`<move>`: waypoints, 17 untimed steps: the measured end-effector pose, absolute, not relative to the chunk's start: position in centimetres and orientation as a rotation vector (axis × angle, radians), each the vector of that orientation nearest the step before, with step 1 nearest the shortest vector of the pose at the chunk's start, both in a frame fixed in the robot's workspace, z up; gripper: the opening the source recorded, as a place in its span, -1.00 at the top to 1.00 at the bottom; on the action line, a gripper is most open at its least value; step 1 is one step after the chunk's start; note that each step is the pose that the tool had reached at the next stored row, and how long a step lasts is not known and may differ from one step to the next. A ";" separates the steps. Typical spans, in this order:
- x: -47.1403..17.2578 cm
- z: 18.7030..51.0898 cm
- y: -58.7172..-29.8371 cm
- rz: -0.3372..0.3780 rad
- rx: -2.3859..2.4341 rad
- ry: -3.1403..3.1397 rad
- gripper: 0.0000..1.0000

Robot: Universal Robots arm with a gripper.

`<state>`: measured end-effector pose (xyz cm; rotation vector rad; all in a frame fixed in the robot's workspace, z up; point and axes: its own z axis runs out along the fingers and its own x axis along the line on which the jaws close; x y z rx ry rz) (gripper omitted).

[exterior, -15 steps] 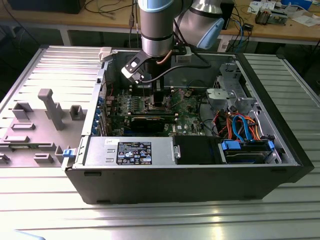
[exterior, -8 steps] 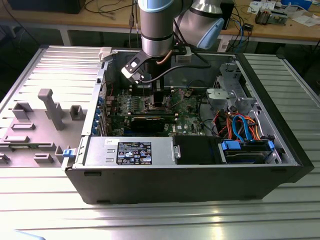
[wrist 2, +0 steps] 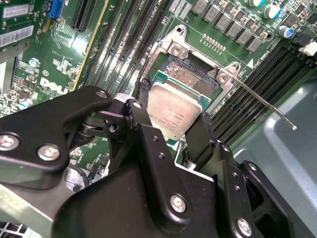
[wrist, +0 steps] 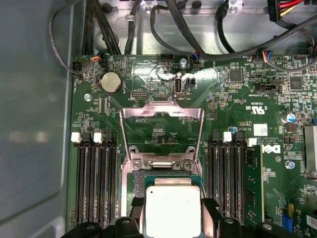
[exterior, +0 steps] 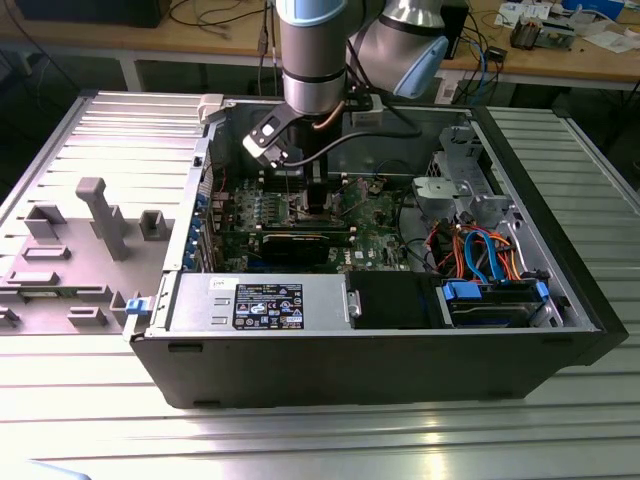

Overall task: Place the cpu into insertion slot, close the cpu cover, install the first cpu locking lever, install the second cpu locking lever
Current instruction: 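Place the cpu into insertion slot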

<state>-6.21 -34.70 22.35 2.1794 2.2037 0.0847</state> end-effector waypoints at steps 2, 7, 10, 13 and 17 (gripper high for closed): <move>-6.3 22.1 -34.7 0.085 2.180 2.204 -0.09; -6.4 21.9 -34.5 0.084 2.174 2.209 -0.09; -6.4 21.9 -34.4 0.084 2.170 2.212 -0.09; -6.4 21.6 -34.2 0.084 2.167 2.216 -0.09; -6.4 21.2 -34.1 0.084 2.173 2.209 -0.09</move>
